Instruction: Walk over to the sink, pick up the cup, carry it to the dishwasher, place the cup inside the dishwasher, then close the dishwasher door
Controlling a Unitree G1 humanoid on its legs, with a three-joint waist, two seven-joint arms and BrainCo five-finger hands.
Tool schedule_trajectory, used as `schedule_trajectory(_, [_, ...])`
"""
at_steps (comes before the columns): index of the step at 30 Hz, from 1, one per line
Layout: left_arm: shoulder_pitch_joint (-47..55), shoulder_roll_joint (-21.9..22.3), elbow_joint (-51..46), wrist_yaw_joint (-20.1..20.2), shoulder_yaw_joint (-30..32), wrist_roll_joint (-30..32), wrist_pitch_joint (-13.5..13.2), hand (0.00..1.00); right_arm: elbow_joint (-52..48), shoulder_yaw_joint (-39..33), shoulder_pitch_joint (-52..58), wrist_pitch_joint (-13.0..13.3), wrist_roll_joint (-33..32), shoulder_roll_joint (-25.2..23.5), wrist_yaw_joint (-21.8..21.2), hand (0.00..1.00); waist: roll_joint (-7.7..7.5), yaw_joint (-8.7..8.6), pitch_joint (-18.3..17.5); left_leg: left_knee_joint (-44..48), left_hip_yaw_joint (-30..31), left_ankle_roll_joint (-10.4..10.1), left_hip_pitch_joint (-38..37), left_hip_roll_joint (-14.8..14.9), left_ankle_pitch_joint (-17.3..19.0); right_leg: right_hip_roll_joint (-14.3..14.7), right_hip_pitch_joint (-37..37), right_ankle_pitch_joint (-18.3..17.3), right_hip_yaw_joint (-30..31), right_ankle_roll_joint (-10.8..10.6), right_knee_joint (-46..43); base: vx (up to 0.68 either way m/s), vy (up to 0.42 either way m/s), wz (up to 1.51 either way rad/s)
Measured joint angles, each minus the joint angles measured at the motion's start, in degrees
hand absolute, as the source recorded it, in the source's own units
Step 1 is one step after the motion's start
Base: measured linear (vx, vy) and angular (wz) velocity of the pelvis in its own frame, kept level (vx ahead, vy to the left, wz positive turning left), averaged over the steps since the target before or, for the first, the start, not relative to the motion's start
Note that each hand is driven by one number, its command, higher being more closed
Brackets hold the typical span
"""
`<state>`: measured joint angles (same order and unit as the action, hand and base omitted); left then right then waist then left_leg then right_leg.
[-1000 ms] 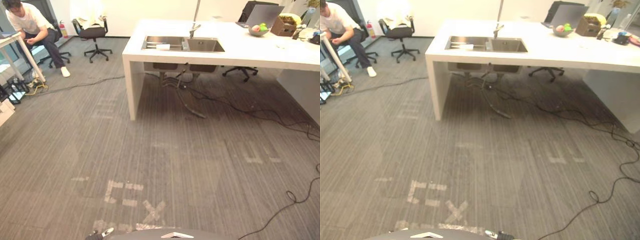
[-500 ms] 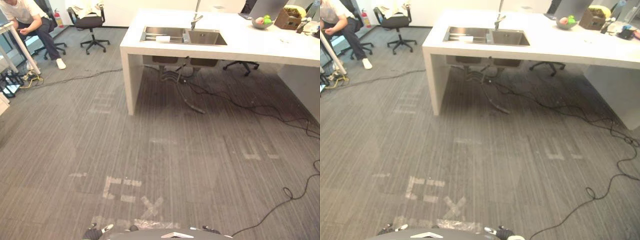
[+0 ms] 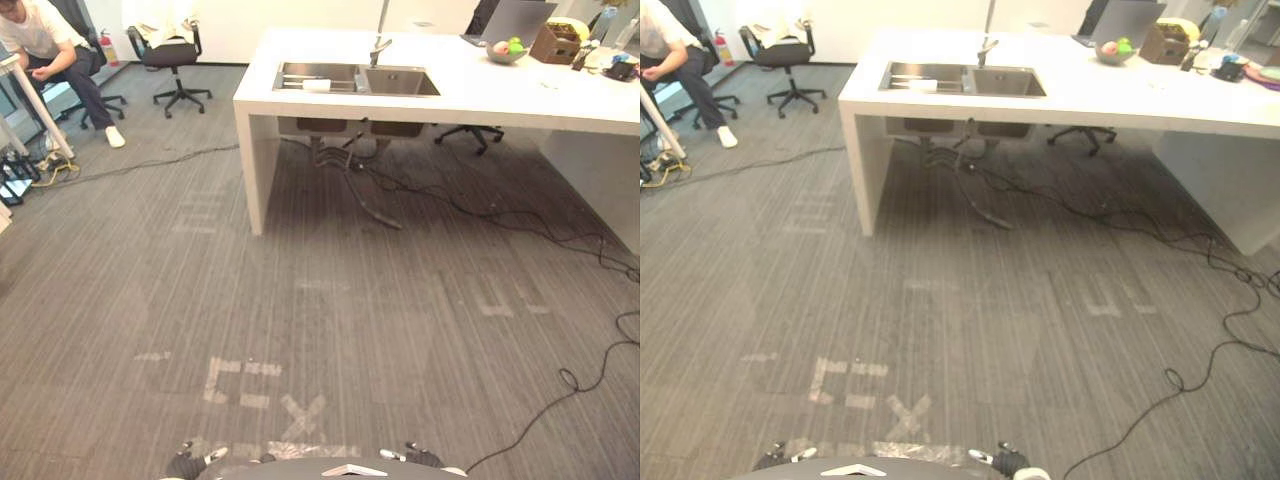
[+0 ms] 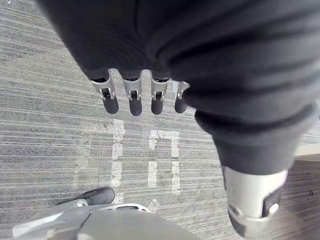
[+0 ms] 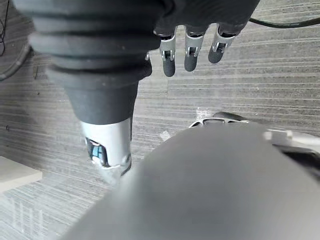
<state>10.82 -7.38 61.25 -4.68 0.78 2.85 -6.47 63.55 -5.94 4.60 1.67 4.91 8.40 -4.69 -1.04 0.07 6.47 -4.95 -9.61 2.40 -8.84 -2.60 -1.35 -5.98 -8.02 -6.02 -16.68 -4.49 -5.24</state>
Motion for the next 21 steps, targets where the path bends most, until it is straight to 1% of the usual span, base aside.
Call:
schedule_trajectory(1, [0.1, -0.3, 0.0, 0.0, -0.9, 0.0, -0.3, 0.0, -0.3, -0.2, 0.4, 0.3, -0.2, -0.1, 0.3, 0.0, -0.1, -0.18, 0.0, 0.0, 0.6, 0.5, -0.2, -0.7, 0.3, -1.6, 1.5, -2.6, -0.4, -1.3, -4.6, 0.04, 0.078, 0.37])
schedule_trajectory(2, [0.2, -0.4, -0.4, 0.0, -1.4, -0.1, -0.8, 0.0, -1.6, -1.1, 1.1, 0.9, -0.4, -0.3, 0.4, 0.0, -0.01, -0.17, 0.1, 0.0, 1.2, 1.1, -0.1, -1.6, 0.8, -3.9, 3.8, -4.7, -1.0, -3.9, -11.5, 0.07, 0.095, 0.32])
schedule_trajectory(3, [0.1, -0.1, -0.6, 0.0, -1.4, -0.2, -1.1, 0.0, -2.1, -1.5, 1.2, 1.5, -0.9, 0.1, 0.4, 0.0, 0.34, 0.01, 0.3, 0.0, 1.4, 1.5, -0.1, -2.1, 0.9, -6.2, 8.0, -5.3, -1.2, -2.5, -21.1, 0.06, 0.07, 0.2])
schedule_trajectory(4, [0.1, -0.1, -0.7, 0.0, -1.3, -0.4, -1.1, 0.0, -2.2, -1.7, 0.7, 2.0, -1.4, 0.1, 0.4, 0.0, 0.71, -0.1, 0.8, 0.0, 1.1, 1.8, -0.3, -2.1, 0.9, -7.5, 10.4, -5.4, -1.7, -0.2, -26.9, 0.1, 0.047, 0.17])
schedule_trajectory(5, [0.2, -0.2, -1.5, 0.0, -1.1, -0.6, -1.1, 0.0, -2.3, -1.7, 0.3, 2.5, -2.4, 0.1, 0.5, 0.0, 0.4, -0.43, 2.2, 0.1, 1.2, 2.3, -2.0, -2.2, 1.0, -9.6, 13.1, -6.2, -2.4, 2.4, -34.9, 0.14, -0.012, 0.14])
schedule_trajectory(6, [0.8, -0.5, -2.3, -0.1, -0.9, -1.2, -1.2, 0.0, -1.8, -1.4, -0.1, 3.0, -3.0, -0.1, 0.5, 0.0, 0.53, -0.36, 2.9, 0.2, 1.2, 2.5, -3.4, -1.6, 1.4, -9.6, 13.9, -8.2, -2.9, 1.5, -35.5, 0.13, -0.024, 0.1])
schedule_trajectory(7, [0.8, -0.5, -2.3, -0.1, -0.9, -1.2, -1.2, 0.0, -1.8, -1.4, -0.1, 3.0, -3.0, -0.1, 0.5, 0.0, 0.45, -0.36, 2.9, 0.4, 1.3, 2.3, -3.6, -1.4, 1.6, -9.4, 13.9, -8.4, -3.0, 1.3, -34.5, 0.16, -0.073, -0.03])
schedule_trajectory(8, [0.7, -0.6, -2.3, -0.3, -0.9, -1.2, -1.2, 0.0, -1.8, -1.4, -0.1, 3.1, -3.4, -0.3, 0.2, 0.0, 0.44, -0.34, 3.0, 0.4, 1.4, 1.7, -4.2, -0.3, 2.2, -7.9, 14.0, -8.8, -3.3, 1.2, -29.8, 0.17, -0.104, -0.06])
schedule_trajectory(9, [0.2, -0.5, -2.2, -1.1, -0.9, -1.6, -1.3, 0.0, -1.8, -1.6, -0.1, 3.1, -4.0, -0.4, 0.2, 0.0, 0.62, -0.61, 3.3, 1.3, 1.7, 0.9, -4.2, 1.3, 3.0, -5.6, 14.7, -8.4, -3.3, 1.1, -24.1, 0.22, -0.139, -0.06])
schedule_trajectory(10, [-0.3, -0.5, -2.2, -1.3, -0.8, -1.7, -1.3, 0.0, -1.8, -1.7, -0.2, 3.1, -4.9, -0.4, 0.2, 0.0, 0.7, -0.67, 3.9, 2.7, 1.8, 0.3, -3.8, 2.2, 4.0, -4.4, 15.1, -7.6, -3.0, 1.1, -21.3, 0.2, -0.163, -0.05])
schedule_trajectory(11, [-1.4, -0.5, -2.1, -1.4, -0.8, -2.4, -1.5, 0.0, -1.8, -2.3, -0.2, 3.2, -6.1, -0.5, 0.1, 0.0, 0.96, -0.65, 5.0, 5.4, 1.8, -0.9, -2.8, 4.1, 6.4, -2.3, 16.5, -4.5, -2.6, 1.0, -16.2, 0.14, -0.136, -0.05])
schedule_trajectory(12, [-1.8, -0.5, -2.1, -1.4, -0.7, -2.8, -1.5, 0.0, -1.9, -2.6, -0.1, 3.2, -6.9, -0.6, 0.0, 0.0, 0.94, -0.68, 5.3, 6.9, 1.9, -1.5, -2.3, 4.9, 7.5, -1.6, 17.5, -2.5, -2.1, 0.7, -13.7, 0.24, -0.225, -0.06])
schedule_trajectory(13, [-2.8, -0.5, -2.1, -1.4, 0.4, -2.8, -1.5, 0.0, -2.0, -4.0, 0.1, 3.3, -7.8, -1.2, -0.2, 0.0, 0.58, -0.67, 5.8, 9.5, 2.5, -2.6, -1.8, 6.0, 9.7, -0.6, 19.3, 1.3, 0.2, 0.0, -9.5, 0.28, -0.271, 0.1])
schedule_trajectory(14, [-3.7, -0.4, -2.1, -1.5, 1.8, -3.0, -1.5, 0.0, -2.4, -4.7, 0.5, 3.3, -8.1, -1.7, -0.4, 0.0, -0.01, -0.8, 6.4, 11.9, 3.7, -3.7, -1.5, 6.2, 12.1, -0.8, 20.2, 4.0, 2.9, -0.7, -7.2, 0.25, -0.237, 0.23])
schedule_trajectory(15, [-4.1, -0.4, -2.1, -1.5, 2.4, -3.3, -1.5, 0.0, -2.6, -5.1, 0.7, 3.3, -8.2, -2.4, -0.6, 0.0, -0.28, -0.79, 6.6, 13.4, 4.4, -4.3, -1.6, 6.3, 13.5, -1.2, 20.4, 4.5, 4.2, -0.7, -7.1, 0.31, -0.353, 0.53])
schedule_trajectory(16, [-4.4, -0.1, -2.4, -1.5, 3.9, -3.3, -1.5, 0.0, -3.2, -6.3, 2.4, 3.1, -9.1, -3.1, -0.9, 0.0, -0.72, -0.79, 6.6, 16.2, 5.7, -5.3, -2.1, 6.4, 16.2, -2.8, 20.5, 4.2, 5.3, 0.1, -10.2, 0.39, -0.431, 0.63])
schedule_trajectory(17, [-4.1, 0.6, -2.8, -1.6, 5.4, -3.2, -1.5, 0.0, -3.9, -7.0, 3.9, 3.1, -10.5, -3.4, -1.2, 0.0, -0.91, -0.54, 6.8, 18.6, 7.0, -6.5, -3.4, 6.6, 19.0, -4.1, 20.5, 4.9, 4.9, 1.5, -14.8, 0.47, -0.514, 0.59])
schedule_trajectory(18, [-3.7, 1.5, -2.9, -1.7, 6.4, -3.1, -1.4, 0.0, -4.2, -7.5, 4.4, 3.1, -11.2, -3.3, -1.4, 0.0, -1.33, -0.6, 6.5, 19.2, 7.3, -7.3, -4.0, 7.5, 20.1, -3.8, 21.1, 4.8, 4.7, 2.1, -18.0, 0.45, -0.416, 0.37])
schedule_trajectory(19, [-2.8, 3.5, -3.0, -1.9, 7.6, -2.9, -1.4, 0.0, -4.3, -8.7, 5.2, 3.0, -11.8, -2.2, -1.5, 0.0, 1.48, -0.76, 5.8, 19.9, 7.6, -8.5, -5.1, 10.0, 22.3, -2.2, 22.2, 0.0, 3.5, 3.7, -23.3, 0.48, -0.336, 0.14])
schedule_trajectory(20, [-2.0, 4.6, -3.5, -2.5, 8.4, -2.5, -1.3, 0.0, -4.3, -8.9, 5.1, 2.9, -11.7, -1.3, -1.6, 0.0, 3.26, -0.87, 5.0, 23.9, 8.5, -9.2, -4.9, 12.0, 23.4, -0.7, 23.0, -3.8, 2.6, 5.0, -26.6, 0.49, -0.306, 0.07])
schedule_trajectory(21, [-1.6, 4.8, -3.5, -2.6, 8.9, -2.2, -1.3, 0.0, -4.2, -9.0, 4.8, 2.8, -11.7, -1.2, -1.6, 0.0, 3.46, -1.03, 5.0, 28.3, 9.3, -9.4, -3.8, 12.3, 23.8, -0.3, 23.1, -5.5, 2.2, 5.5, -27.9, 0.52, -0.29, 0.01])
